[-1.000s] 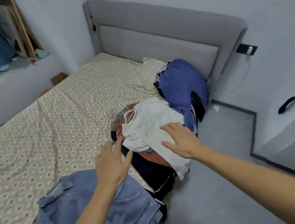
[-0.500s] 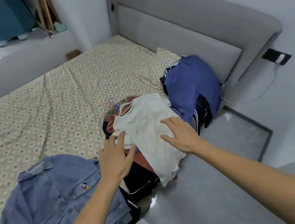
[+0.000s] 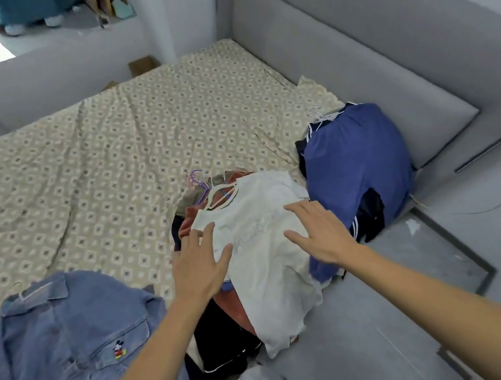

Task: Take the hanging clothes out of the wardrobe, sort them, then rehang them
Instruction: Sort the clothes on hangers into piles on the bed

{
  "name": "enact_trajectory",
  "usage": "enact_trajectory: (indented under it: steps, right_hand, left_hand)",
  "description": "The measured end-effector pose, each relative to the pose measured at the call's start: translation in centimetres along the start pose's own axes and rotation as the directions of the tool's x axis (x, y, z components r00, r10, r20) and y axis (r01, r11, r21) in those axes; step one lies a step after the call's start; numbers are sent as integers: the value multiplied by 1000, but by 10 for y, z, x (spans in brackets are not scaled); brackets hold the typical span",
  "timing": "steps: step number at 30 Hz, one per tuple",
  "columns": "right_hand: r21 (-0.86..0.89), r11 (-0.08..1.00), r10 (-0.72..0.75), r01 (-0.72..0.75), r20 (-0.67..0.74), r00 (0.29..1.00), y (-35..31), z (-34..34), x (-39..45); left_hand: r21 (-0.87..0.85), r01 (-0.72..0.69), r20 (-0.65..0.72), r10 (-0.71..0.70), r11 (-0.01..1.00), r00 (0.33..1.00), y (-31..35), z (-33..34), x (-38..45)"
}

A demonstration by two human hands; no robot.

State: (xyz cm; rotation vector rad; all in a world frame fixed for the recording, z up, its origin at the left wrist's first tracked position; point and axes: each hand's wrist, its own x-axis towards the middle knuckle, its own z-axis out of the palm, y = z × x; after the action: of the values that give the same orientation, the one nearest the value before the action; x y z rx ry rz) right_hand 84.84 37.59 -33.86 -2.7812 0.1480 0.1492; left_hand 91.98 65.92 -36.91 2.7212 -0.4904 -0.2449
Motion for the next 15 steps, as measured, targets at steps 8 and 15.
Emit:
enact_trajectory:
  steps: [8,15]
  right_hand:
    - [-21,1000,18,-15,130,991,50,0,92]
    - [34,997,-80,74,257,963,86,38,223]
  left_hand:
    - [-68,116,-18,-117,991,993,-14,3,74]
    - [-103,307,21,-307,946,952,-21,43,130]
